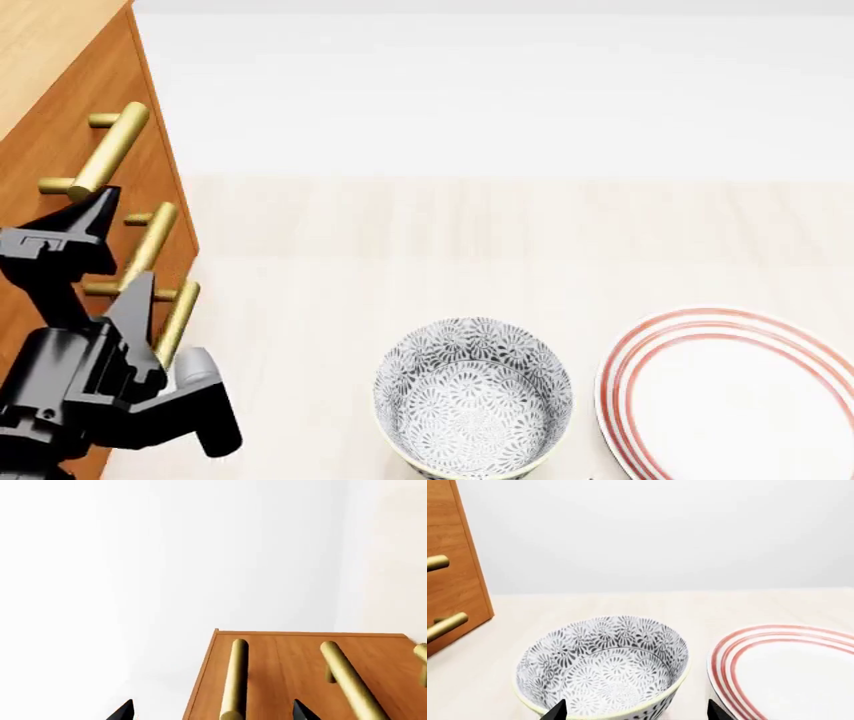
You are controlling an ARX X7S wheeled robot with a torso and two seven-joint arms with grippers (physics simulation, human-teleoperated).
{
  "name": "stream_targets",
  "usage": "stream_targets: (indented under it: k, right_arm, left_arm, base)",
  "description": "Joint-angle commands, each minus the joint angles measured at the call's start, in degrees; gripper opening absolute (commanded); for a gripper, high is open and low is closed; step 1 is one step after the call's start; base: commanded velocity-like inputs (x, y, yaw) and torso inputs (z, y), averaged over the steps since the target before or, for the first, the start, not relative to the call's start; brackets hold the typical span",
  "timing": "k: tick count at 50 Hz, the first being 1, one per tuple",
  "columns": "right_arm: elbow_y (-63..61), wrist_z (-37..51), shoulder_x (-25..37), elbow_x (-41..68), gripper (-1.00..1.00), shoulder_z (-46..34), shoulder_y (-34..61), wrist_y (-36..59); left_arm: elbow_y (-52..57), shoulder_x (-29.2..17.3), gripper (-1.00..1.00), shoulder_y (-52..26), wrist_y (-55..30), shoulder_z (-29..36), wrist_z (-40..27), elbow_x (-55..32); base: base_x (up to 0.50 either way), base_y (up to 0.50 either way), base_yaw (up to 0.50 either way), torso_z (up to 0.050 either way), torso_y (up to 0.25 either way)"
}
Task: Open the top drawer of the cabinet.
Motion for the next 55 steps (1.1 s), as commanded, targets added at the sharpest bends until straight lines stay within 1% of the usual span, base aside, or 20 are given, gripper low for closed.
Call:
stream_targets:
  k: [1,17,29,38,55]
  right_arm:
    - [-0.2,-1.3,-0.8,-0.7,1.0,0.9,-0.2,0.0]
    - [0.2,-1.1,-0.6,-0.4,1.0,0.4,0.0,0.0]
    - [0.1,-0.7,-0.4,-0.2,1.0,0.1,0.0,0.0]
    - [0.0,-0.4,-0.2,-0.2,1.0,-0.2,0.0,0.1]
    - [0.1,-0.2,0.0,0.2,1.0,-0.6,0.2,0.1]
  left_arm:
    - [1.4,0.1,1.0,-1.8,-0.3,-2.5,3.0,1.0]
    - [0.9,-0.8,1.0,-3.7,-0.4,-3.7,4.0,0.5]
    - [-0.3,0.3,1.0,-4.7,0.7,-5.2,4.0,-2.9]
    - [-0.9,0.6,1.0,-6.3,1.9,-5.7,5.6,-5.2]
    - [-7.7,1.9,1.0,-9.2,4.5,-6.9,4.2,-8.9]
  base:
    - [0.0,0.0,0.0,0.0,0.0]
    - [0.0,0.0,0.0,0.0,0.0]
    - [0.0,0.0,0.0,0.0,0.0]
    - [0.0,0.0,0.0,0.0,0.0]
    - [0.0,0.0,0.0,0.0,0.0]
